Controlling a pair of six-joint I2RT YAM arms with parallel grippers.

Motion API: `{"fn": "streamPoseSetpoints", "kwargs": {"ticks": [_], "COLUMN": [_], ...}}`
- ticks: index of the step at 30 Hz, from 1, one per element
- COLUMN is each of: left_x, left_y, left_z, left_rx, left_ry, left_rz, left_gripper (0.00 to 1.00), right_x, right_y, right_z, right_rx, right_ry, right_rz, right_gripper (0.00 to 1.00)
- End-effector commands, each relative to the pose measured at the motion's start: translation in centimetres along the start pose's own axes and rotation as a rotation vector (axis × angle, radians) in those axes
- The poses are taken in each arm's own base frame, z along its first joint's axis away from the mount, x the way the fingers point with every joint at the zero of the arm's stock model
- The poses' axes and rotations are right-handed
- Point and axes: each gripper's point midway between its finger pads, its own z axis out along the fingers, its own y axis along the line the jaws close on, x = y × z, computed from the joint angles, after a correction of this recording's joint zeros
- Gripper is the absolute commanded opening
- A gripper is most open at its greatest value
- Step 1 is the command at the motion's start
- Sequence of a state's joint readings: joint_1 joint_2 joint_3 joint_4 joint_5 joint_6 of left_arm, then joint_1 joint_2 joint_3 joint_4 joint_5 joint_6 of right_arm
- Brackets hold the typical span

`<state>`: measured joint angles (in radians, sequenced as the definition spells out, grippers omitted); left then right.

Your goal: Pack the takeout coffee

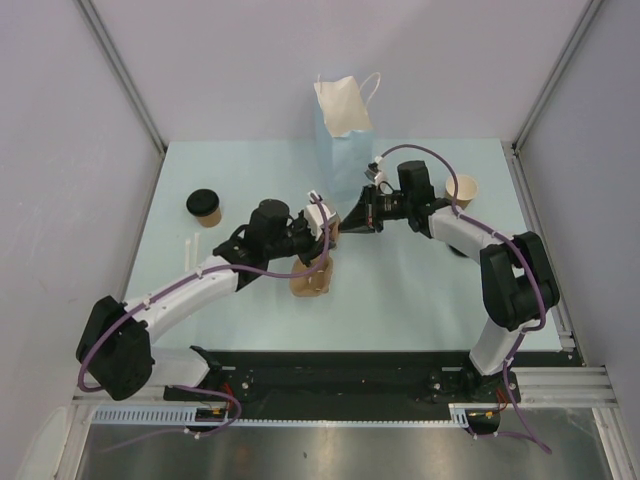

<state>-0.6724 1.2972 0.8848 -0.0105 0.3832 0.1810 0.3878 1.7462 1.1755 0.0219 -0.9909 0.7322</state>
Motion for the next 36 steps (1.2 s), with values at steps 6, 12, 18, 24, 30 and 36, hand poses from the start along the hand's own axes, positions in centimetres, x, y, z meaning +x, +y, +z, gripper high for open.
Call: {"fn": "streamPoseSetpoints", "kwargs": {"ticks": [6,12,18,24,30,36], "left_x": [-3.2,-4.5,-4.7,-4.7,-4.5,-3.9], "left_y": [-1.9,-1.2,0.1,1.6,2.7,2.9], "left_z": [-0.6,-2.2,-3.0,-1.2,-0.3,0.3], "left_rx": [0.067,0.058,-0.012,-0.043,-0.062,-0.054], "left_ry": [-0.1,-0.107,-0.099,-0.066,-0.049,-0.026], "left_rz": [0.079,-0.053,-0.15,-0.283,-0.316,-0.352], "left_gripper": [0.07,0.5,0.59,0.58,0.53,0.45], "right_x": [-1.4,-2.0,-2.0,-1.3,-0.5,-0.1], "right_y": [1.1,0.9,1.6,1.6,1.8,2.5], "right_z": [0.3,-0.6,-0.7,-0.4,-0.5,-0.5], "right_rx": [-0.048,-0.028,0.004,0.042,0.056,0.04], "right_ry": [-0.036,-0.063,-0.092,-0.086,-0.068,-0.056], "right_rz": [-0.067,-0.08,-0.145,-0.192,-0.231,-0.262], "right_gripper": [0.0,0.0,0.0,0.0,0.0,0.0]}}
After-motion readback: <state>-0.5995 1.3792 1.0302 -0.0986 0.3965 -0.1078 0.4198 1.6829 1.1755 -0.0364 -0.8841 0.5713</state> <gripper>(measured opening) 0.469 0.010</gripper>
